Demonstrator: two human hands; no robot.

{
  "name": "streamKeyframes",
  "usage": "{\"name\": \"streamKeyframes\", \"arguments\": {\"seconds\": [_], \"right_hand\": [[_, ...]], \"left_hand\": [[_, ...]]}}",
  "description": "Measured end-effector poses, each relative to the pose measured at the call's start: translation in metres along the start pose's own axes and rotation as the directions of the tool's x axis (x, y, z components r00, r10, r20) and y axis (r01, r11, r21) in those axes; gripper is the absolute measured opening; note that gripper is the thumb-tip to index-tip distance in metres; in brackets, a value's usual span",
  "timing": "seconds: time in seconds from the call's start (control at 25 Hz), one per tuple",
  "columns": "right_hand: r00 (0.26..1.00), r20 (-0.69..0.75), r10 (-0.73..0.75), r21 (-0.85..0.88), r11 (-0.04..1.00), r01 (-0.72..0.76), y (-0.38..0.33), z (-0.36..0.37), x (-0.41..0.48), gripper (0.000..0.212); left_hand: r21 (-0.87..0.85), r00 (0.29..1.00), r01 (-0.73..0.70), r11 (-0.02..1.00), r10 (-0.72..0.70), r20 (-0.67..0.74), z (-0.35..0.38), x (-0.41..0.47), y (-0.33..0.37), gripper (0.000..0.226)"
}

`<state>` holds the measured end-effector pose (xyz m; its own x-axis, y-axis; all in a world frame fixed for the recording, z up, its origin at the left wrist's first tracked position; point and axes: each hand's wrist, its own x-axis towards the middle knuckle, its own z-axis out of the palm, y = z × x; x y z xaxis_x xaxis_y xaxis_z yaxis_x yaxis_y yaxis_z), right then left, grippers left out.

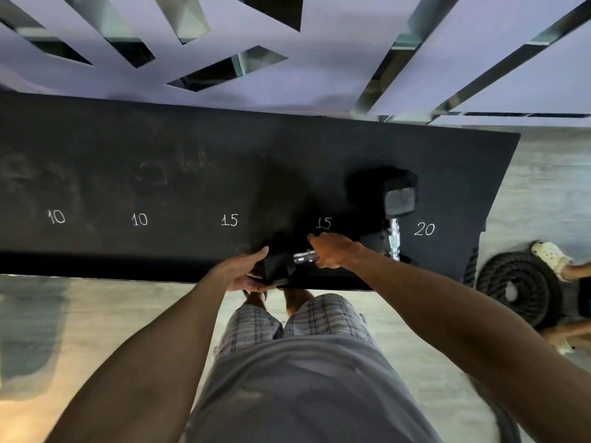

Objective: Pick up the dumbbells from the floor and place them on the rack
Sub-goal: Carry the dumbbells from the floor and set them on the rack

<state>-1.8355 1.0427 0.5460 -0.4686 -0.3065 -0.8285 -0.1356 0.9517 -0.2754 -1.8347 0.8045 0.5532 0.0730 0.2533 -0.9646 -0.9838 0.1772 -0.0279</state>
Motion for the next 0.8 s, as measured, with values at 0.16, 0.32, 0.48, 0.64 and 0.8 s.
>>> {"name": "streamKeyframes", "arguments": {"seconds": [0.16, 0.32, 0.48, 0.64, 0.8], "right_hand": [[0.999, -0.029, 0.014, -0.008, 1.000, -0.014, 0.002, 0.014, -0.001, 0.058], [0.996, -0.075, 0.038, -0.002, 0.999, -0.038, 0.003, 0.026, -0.002, 0.056], [0.987, -0.132, 0.087, -0.001, 0.996, -0.088, -0.002, 0.035, -0.005, 0.052], [0.944, -0.308, 0.120, -0.057, 0.988, -0.144, -0.021, 0.048, -0.014, 0.048], [0.820, -0.532, 0.210, 0.160, 0.976, -0.146, -0.056, 0.067, -0.042, 0.040]], "left_hand": [[0.195, 0.998, -0.017, 0.981, 0.029, -0.060, 0.002, 0.000, -0.002, 0.050], [0.226, 0.984, -0.111, 0.968, 0.139, -0.115, 0.008, 0.004, -0.017, 0.045], [0.431, 0.956, -0.146, 0.890, 0.240, -0.171, 0.008, 0.011, -0.015, 0.044], [0.808, 0.857, -0.038, 0.588, 0.435, -0.276, 0.013, 0.007, -0.012, 0.039], [0.995, 0.796, 0.090, -0.029, 0.603, -0.054, 0.009, -0.012, -0.015, 0.039]]}}
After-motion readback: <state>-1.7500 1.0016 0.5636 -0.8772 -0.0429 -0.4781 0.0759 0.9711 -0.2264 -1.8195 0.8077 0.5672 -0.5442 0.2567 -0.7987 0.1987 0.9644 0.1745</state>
